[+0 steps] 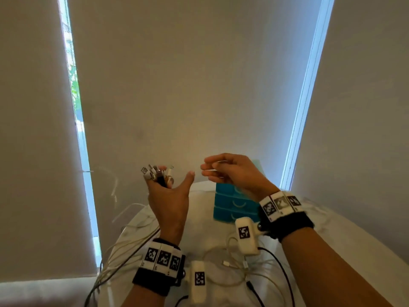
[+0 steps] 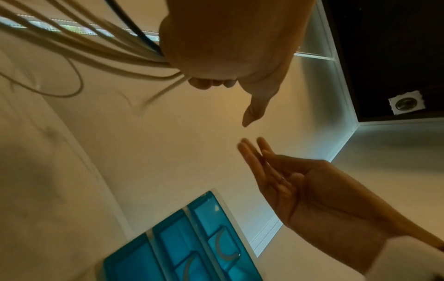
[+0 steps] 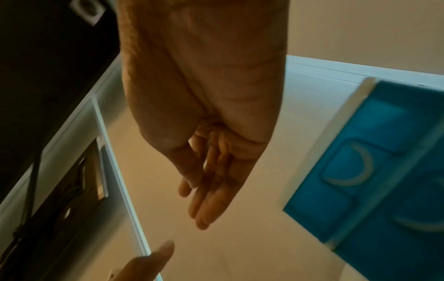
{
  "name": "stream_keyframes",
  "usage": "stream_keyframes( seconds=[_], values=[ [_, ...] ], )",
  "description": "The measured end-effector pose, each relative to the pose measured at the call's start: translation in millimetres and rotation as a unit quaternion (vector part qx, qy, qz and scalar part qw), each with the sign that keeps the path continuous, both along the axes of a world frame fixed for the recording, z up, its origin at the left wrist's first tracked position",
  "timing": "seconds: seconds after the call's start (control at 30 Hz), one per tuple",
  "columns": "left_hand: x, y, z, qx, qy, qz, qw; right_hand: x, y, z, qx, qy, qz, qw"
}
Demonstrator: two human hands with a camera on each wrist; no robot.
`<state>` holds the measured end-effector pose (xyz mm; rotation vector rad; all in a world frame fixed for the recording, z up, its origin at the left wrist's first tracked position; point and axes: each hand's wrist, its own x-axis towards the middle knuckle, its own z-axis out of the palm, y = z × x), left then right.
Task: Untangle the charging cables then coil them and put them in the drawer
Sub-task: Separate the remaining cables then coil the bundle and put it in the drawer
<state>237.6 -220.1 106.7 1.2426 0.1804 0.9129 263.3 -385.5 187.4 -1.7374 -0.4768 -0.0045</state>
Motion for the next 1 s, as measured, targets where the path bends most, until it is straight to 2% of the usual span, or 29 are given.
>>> stream_keyframes(
  seconds=[0.17, 0.23, 0.27, 0.33, 0.4, 0.53, 0.6, 0.67, 0.83, 1.0],
  values=[
    [3, -11, -4, 0.031, 0.044, -0.036, 0.998, -19, -53, -21, 0.044, 0.026, -0.078, 0.996],
    [3, -13, -5, 0.038, 0.045, -0.094, 0.994, -26, -69, -33, 0.069, 0.035, -0.088, 0.993],
    [2, -12, -5, 0.031, 0.044, -0.148, 0.988, -30, -75, -40, 0.083, 0.037, -0.089, 0.992],
    [0, -13, -3, 0.008, 0.051, -0.277, 0.959, -40, -79, -55, 0.105, 0.040, -0.088, 0.990],
    [0, -16, -4, -0.005, 0.070, -0.388, 0.919, -48, -78, -70, 0.110, 0.047, -0.073, 0.990],
    [6, -29, -16, 0.044, 0.146, -0.499, 0.853, -57, -70, -90, 0.126, 0.034, -0.065, 0.989],
    [5, -37, -19, 0.095, 0.185, -0.514, 0.832, -60, -69, -93, 0.128, 0.002, -0.075, 0.989],
    [3, -44, -21, 0.145, 0.212, -0.508, 0.823, -64, -69, -97, 0.122, -0.021, -0.094, 0.988],
    [-2, -53, -24, 0.195, 0.230, -0.460, 0.835, -68, -69, -104, 0.095, -0.021, -0.105, 0.990],
    [-10, -60, -20, 0.225, 0.233, -0.425, 0.845, -69, -63, -106, 0.089, -0.064, -0.135, 0.985]
  ],
)
